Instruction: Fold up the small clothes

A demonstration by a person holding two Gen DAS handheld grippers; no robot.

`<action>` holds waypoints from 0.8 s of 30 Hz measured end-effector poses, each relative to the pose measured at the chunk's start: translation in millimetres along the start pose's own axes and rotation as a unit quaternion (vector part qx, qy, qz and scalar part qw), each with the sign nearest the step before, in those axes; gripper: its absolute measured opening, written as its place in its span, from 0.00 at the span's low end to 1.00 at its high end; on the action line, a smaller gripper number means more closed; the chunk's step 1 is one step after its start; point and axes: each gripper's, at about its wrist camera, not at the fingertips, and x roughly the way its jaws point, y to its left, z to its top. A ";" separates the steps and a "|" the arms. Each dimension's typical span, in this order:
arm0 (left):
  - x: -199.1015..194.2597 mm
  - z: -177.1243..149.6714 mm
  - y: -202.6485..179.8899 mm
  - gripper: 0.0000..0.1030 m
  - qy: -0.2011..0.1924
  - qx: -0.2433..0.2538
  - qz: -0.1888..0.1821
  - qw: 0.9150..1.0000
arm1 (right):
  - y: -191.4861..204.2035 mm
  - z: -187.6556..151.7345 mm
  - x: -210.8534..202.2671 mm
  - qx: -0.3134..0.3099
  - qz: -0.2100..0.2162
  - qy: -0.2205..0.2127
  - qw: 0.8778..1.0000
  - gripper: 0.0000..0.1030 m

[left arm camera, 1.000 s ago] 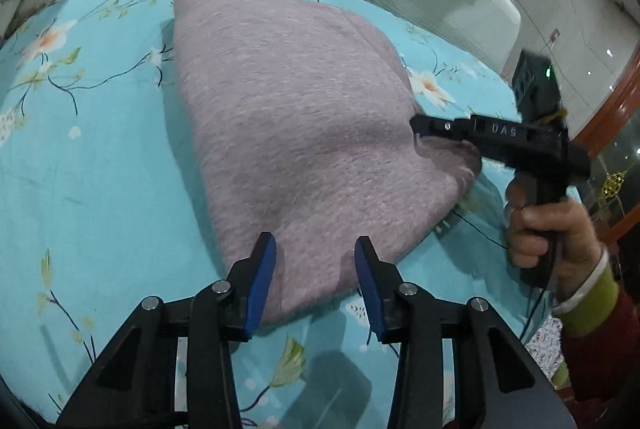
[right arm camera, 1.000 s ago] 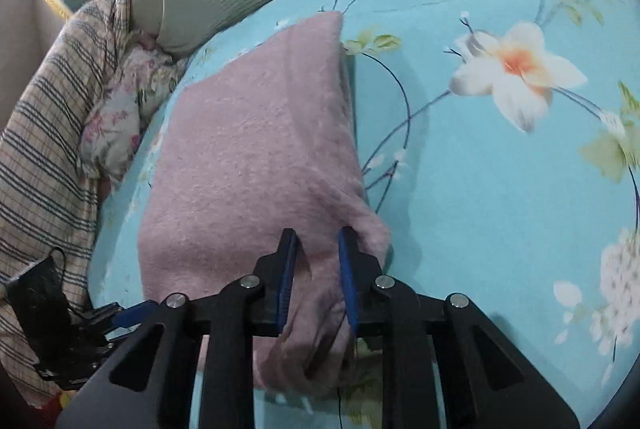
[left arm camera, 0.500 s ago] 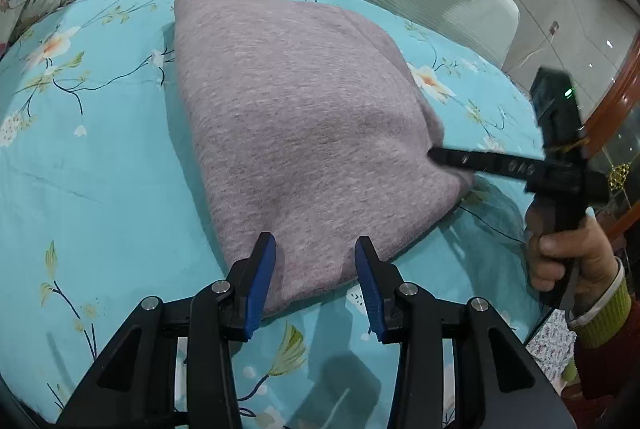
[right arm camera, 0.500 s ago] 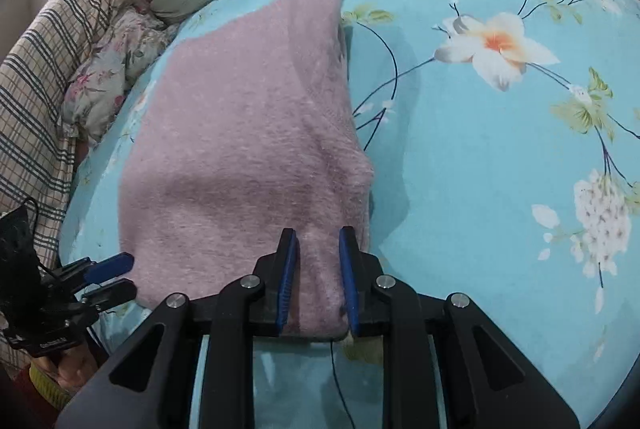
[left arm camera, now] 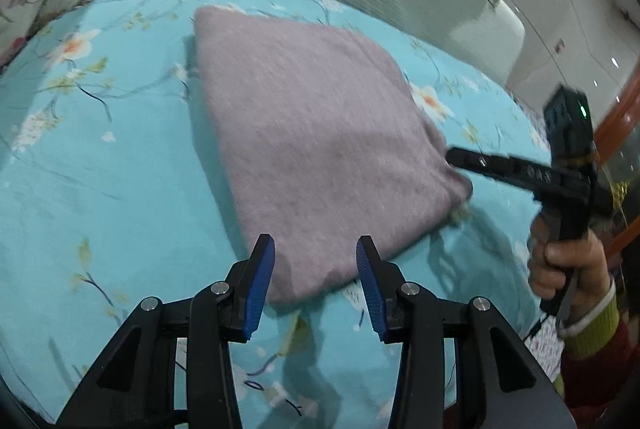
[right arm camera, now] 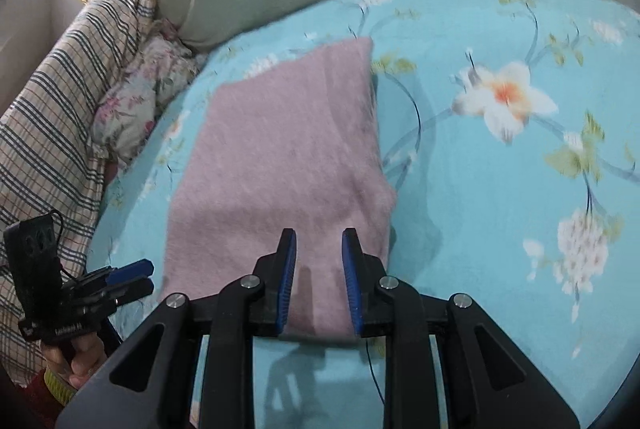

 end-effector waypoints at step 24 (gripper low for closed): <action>48.5 67.9 36.8 0.56 -0.006 -0.067 0.084 0.994 | -24.5 55.9 57.4 0.064 -0.029 -0.009 0.998 0.43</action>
